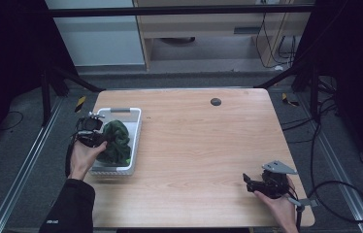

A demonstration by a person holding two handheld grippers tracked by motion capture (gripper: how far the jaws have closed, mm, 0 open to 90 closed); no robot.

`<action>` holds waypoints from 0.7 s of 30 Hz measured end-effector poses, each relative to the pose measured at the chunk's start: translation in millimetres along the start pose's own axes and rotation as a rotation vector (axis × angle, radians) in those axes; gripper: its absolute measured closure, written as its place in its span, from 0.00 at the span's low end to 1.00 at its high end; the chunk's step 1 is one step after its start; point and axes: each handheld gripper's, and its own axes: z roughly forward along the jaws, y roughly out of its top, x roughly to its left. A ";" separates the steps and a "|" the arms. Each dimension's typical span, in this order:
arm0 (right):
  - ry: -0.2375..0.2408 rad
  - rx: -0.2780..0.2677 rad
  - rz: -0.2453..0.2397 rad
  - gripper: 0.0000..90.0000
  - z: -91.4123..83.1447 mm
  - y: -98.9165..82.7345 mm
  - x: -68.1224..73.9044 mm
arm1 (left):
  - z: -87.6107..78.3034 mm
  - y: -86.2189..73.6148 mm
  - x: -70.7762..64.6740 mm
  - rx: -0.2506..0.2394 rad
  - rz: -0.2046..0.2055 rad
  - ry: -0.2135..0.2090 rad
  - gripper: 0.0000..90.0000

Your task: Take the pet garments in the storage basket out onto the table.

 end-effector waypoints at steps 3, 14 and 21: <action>0.001 0.000 0.000 0.13 0.1 0.1 -0.1 | -7.7 1.4 0.1 -0.017 0.002 -0.005 0.86; -0.003 -0.004 -0.011 0.12 0.5 0.0 -0.1 | -33.7 6.2 0.1 -0.065 0.031 -0.004 0.86; -0.001 -0.004 -0.008 0.12 0.0 0.1 0.3 | -46.6 7.1 0.2 -0.086 0.045 -0.009 0.86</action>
